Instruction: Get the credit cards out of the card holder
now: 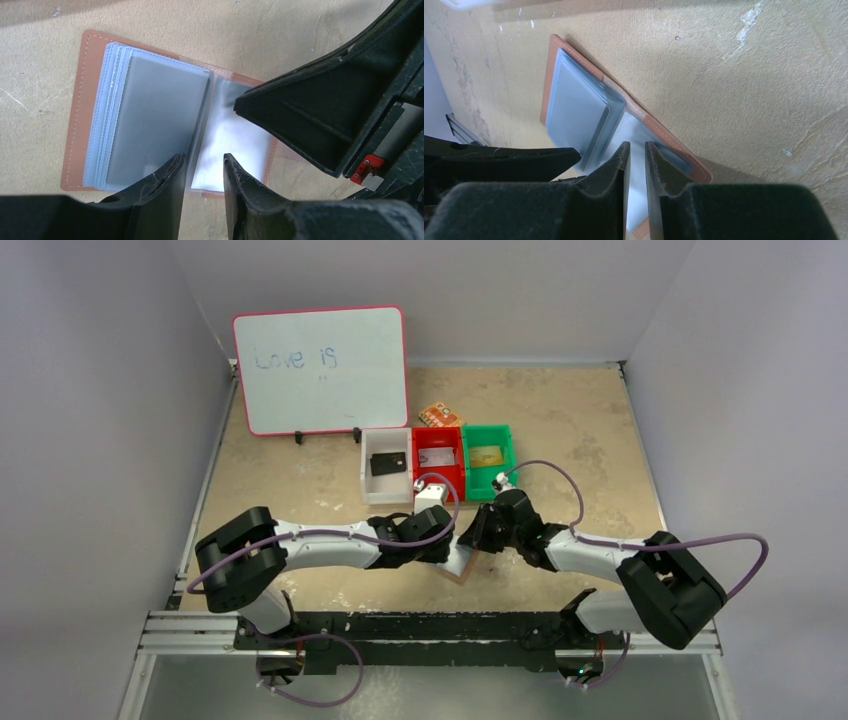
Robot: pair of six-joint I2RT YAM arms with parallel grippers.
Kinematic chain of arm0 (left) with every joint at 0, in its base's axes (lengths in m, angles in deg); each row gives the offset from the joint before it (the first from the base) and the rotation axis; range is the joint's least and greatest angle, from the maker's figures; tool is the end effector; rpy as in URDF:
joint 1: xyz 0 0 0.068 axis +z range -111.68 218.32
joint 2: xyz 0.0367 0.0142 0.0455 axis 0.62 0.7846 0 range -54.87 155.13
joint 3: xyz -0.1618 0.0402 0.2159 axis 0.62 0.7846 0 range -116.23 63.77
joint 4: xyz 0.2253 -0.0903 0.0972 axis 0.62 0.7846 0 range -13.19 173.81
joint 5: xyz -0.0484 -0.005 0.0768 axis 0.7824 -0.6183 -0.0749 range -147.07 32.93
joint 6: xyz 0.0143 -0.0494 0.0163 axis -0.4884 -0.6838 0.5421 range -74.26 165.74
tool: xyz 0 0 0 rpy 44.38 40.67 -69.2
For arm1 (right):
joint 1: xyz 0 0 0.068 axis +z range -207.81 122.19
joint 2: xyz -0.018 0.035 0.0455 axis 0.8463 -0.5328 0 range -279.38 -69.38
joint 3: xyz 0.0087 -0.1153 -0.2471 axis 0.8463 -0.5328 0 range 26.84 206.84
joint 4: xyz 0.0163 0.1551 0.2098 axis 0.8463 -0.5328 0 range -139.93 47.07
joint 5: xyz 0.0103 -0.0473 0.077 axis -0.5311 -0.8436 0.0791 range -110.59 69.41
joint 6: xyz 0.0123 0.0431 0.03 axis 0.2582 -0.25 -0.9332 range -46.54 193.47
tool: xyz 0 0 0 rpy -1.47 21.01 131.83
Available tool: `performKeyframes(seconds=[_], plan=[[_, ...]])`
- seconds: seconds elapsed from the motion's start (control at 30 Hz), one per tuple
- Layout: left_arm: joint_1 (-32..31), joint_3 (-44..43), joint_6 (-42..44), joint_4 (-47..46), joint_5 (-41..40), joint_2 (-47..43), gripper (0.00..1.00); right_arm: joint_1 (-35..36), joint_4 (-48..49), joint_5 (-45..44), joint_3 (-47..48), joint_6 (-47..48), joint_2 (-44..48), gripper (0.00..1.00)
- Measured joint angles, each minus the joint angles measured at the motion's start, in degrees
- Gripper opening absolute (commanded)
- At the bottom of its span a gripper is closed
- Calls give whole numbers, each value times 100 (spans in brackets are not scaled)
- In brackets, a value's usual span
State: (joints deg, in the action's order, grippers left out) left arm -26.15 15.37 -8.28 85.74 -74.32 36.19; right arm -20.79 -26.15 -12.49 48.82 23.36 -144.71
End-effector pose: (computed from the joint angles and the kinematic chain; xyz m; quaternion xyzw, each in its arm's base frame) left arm 0.1444 -0.2777 0.1709 0.0359 0.9343 -0.2070 0.2880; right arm 0.1848 0.1457 0.1430 0.0701 0.8888 0.3547 0.2815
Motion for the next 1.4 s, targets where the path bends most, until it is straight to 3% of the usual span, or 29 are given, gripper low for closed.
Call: performKeyframes(seconds=[0.67,1.4], plan=[[0,-271,11,1231,-1246,-52,36,0,-2,0,0,-2,4,21],[0,-299,11,800,-579,162,35,0,0,2,0,0,-2,21]])
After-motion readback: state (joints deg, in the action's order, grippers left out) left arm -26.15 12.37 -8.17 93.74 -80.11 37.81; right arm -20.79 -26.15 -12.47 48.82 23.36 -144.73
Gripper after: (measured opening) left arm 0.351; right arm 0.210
